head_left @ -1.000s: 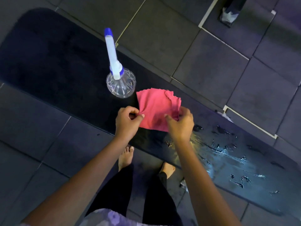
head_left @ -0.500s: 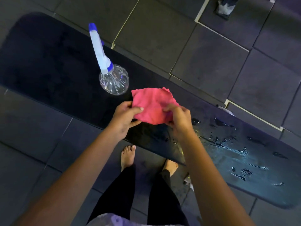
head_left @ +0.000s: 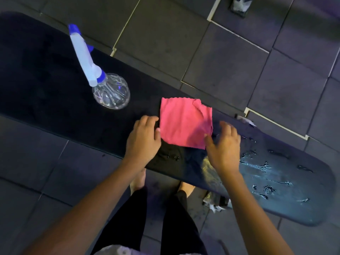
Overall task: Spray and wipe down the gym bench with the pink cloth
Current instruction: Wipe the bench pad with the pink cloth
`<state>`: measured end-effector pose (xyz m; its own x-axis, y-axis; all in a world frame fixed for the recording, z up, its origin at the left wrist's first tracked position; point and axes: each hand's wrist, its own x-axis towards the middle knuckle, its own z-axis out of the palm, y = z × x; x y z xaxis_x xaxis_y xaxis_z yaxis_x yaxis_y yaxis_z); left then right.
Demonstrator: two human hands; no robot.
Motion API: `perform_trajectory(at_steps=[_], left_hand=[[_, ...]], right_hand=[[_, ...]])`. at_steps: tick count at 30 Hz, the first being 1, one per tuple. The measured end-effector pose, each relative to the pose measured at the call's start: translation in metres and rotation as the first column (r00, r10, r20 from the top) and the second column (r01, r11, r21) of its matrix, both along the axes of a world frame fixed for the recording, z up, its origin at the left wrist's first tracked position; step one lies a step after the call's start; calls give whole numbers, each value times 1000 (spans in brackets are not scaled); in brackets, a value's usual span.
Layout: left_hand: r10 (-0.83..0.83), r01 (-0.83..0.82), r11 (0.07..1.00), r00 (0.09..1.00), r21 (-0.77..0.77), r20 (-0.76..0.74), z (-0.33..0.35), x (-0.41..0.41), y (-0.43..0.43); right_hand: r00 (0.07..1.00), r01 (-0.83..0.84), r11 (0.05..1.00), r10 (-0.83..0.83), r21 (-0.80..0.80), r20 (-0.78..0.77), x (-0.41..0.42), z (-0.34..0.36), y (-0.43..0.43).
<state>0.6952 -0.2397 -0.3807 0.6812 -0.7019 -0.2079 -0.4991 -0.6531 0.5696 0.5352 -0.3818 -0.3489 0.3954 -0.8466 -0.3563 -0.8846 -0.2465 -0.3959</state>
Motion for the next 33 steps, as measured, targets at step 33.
perform_trajectory(at_steps=[33], left_hand=[[-433,364,891,859,269,272,-42,-24,-14]], right_hand=[[878,-479,846,466,-233,-113,12,-77,-19]])
